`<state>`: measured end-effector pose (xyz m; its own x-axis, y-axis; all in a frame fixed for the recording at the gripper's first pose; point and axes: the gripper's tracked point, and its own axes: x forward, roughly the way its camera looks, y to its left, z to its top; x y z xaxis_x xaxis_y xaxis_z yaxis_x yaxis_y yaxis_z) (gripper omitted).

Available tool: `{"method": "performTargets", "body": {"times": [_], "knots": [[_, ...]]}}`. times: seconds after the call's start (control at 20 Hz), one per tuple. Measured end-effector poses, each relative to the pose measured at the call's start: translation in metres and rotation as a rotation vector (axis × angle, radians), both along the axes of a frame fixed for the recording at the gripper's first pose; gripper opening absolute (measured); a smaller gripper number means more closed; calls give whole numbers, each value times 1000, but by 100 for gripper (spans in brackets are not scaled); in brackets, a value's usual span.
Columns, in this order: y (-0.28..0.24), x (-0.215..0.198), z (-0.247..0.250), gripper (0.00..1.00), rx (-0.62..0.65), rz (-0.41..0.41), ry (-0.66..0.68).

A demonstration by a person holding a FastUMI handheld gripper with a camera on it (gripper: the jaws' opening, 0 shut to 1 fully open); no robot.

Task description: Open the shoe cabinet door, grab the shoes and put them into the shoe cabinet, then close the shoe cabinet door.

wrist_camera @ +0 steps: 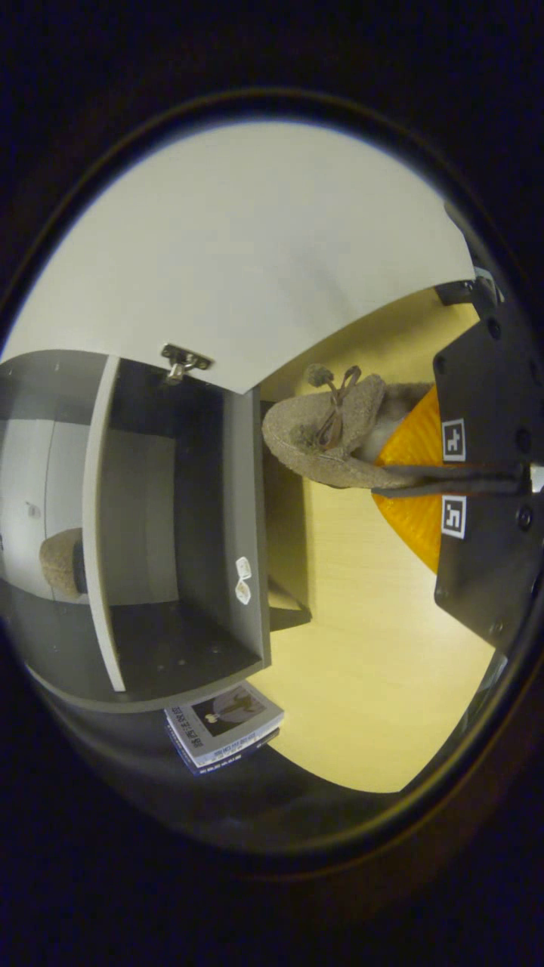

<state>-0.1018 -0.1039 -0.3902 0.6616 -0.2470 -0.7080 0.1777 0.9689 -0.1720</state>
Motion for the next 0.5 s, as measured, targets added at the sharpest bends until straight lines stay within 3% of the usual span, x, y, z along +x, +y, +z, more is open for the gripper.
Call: {"method": "performTargets", "body": {"times": [0.5], "knots": [[4, 50, 116, 2, -114, 12, -181]]}}
